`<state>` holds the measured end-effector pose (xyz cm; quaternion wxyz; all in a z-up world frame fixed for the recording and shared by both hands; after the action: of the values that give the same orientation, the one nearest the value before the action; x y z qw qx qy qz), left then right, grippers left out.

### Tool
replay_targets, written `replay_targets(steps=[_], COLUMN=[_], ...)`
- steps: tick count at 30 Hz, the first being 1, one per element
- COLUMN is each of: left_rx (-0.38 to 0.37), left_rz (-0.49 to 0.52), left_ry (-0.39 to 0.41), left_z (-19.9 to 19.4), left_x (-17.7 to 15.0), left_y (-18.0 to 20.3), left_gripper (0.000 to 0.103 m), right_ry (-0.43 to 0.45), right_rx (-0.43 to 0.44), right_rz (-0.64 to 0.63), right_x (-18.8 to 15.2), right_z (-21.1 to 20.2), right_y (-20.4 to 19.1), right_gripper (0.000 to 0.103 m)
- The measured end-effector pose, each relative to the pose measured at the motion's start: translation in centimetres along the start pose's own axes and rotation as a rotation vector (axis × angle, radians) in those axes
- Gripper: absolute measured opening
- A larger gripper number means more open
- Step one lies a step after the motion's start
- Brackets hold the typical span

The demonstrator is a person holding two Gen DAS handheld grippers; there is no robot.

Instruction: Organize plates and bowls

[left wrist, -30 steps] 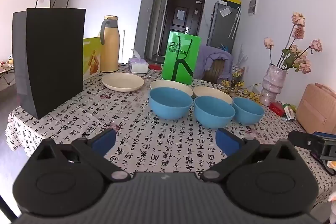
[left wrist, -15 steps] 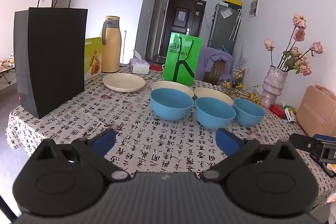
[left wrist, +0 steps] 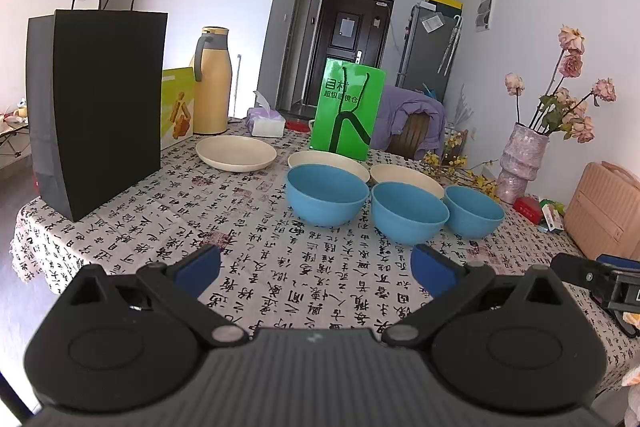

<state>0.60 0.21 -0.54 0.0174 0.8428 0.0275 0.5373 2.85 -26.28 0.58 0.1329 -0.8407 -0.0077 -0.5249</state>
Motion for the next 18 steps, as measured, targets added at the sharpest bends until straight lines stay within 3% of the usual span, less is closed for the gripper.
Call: replay_targets(steps=[18], left_rx=[0.0], left_rz=[-0.001], left_ry=[-0.002], left_z=[0.04], left_x=[-0.1], left_y=[-0.01], left_gripper=[0.103], right_ry=[0.003], right_rx=[-0.002], right_rz=[0.001], right_x=[0.0], right_z=[-0.11], right_y=[0.03], right_gripper=[0.103])
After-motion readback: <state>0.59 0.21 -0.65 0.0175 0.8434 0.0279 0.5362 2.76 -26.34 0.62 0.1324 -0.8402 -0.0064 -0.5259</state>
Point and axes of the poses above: each gripper's, at about its wrist camera, not at the fingertips, and z roughly the way its jaws point, y to its right, x to its top, the point moved 1 cm from there along z, roughly the way its jaws point, and after that the axes turned 7 degrees about z, right-handed, at the moved point
